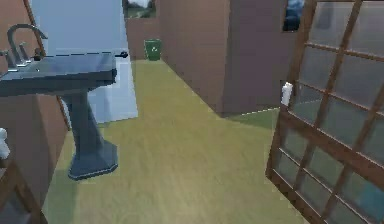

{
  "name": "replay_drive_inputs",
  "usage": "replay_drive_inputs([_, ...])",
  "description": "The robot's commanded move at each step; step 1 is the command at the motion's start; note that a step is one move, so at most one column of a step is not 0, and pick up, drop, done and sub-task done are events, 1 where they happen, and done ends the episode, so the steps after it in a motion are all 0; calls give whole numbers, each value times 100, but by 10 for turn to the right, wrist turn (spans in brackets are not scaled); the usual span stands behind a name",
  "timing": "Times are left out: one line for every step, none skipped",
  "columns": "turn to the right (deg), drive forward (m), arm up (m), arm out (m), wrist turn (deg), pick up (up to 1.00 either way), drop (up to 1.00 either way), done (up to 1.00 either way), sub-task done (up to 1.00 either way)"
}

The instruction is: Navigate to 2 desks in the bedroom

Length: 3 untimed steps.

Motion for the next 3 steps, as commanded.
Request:
replay_drive_inputs([0,100,0,0,0,0,0,0,0])
replay_drive_inputs([0,45,0,0,0,0,0,0,0])
replay_drive_inputs([-60,0,0,0,0,0,0,0,0])
